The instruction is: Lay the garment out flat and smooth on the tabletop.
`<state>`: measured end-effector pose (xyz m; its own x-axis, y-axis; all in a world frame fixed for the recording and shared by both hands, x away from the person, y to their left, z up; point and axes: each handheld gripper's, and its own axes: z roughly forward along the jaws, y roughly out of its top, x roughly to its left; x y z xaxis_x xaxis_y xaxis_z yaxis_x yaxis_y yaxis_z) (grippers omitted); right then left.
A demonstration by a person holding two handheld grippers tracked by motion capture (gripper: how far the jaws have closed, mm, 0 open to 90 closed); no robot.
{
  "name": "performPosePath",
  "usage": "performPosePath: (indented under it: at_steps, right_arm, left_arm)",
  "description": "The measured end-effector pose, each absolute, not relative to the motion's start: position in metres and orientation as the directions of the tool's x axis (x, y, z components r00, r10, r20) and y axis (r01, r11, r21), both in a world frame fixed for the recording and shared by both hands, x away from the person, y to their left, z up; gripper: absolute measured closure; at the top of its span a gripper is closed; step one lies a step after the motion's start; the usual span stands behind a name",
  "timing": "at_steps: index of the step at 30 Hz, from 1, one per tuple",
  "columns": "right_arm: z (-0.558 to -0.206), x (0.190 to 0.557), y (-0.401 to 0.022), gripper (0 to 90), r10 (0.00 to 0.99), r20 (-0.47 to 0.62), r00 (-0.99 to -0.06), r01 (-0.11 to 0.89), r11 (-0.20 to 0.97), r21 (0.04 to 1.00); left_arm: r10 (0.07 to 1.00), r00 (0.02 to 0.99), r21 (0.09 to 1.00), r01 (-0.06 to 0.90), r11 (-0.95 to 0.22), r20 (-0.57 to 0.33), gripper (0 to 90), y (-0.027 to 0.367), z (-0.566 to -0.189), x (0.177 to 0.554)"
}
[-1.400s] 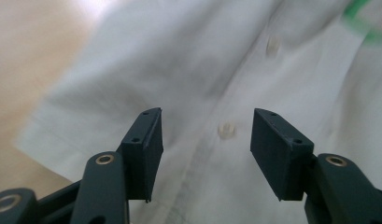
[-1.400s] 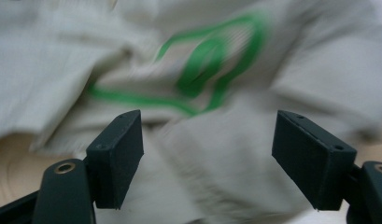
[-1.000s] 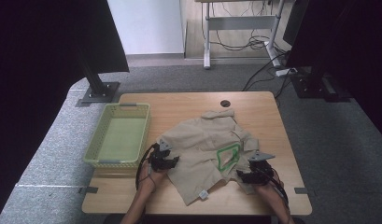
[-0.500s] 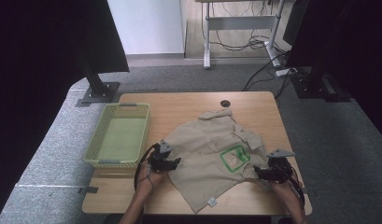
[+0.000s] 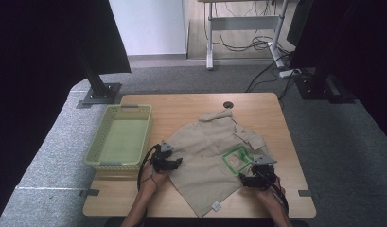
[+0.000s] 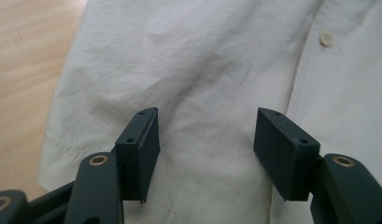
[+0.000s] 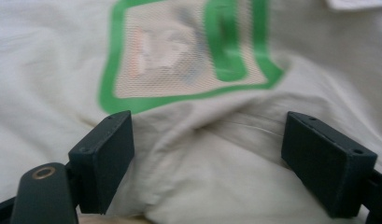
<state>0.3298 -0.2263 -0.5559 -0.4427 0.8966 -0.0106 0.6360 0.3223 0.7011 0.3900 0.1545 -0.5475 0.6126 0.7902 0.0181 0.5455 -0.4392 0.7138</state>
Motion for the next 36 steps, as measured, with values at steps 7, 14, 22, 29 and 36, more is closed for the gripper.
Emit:
performPosePath:
  at_steps: [7,14,22,29,36]
  right_arm:
    - [-0.557,0.351,-0.252,15.7,0.917,0.013,-0.398,0.654,0.274,0.705]
    - [-0.544,0.352,-0.263,15.2,0.933,-0.013,-0.358,0.649,0.259,0.715]
    - [-0.548,0.338,-0.209,12.9,0.845,0.025,-0.534,0.588,0.350,0.729]
    - [-0.558,0.343,-0.216,13.1,0.858,0.012,-0.514,0.612,0.356,0.706]
    - [-0.559,0.353,-0.247,13.0,0.886,0.009,-0.463,0.625,0.319,0.713]
  left_arm:
    - [0.771,0.637,0.692,0.548,-0.470,0.019,39.9,0.146,-0.546,0.360]
    - [0.718,0.693,0.713,0.532,-0.456,-0.058,40.2,0.145,-0.524,0.368]
    - [0.761,0.648,0.709,0.524,-0.471,0.026,37.4,0.138,-0.547,0.416]
    - [0.771,0.637,0.702,0.537,-0.467,0.025,41.2,0.141,-0.546,0.390]
    - [0.729,0.685,0.663,0.535,-0.523,0.022,41.0,0.133,-0.542,0.347]
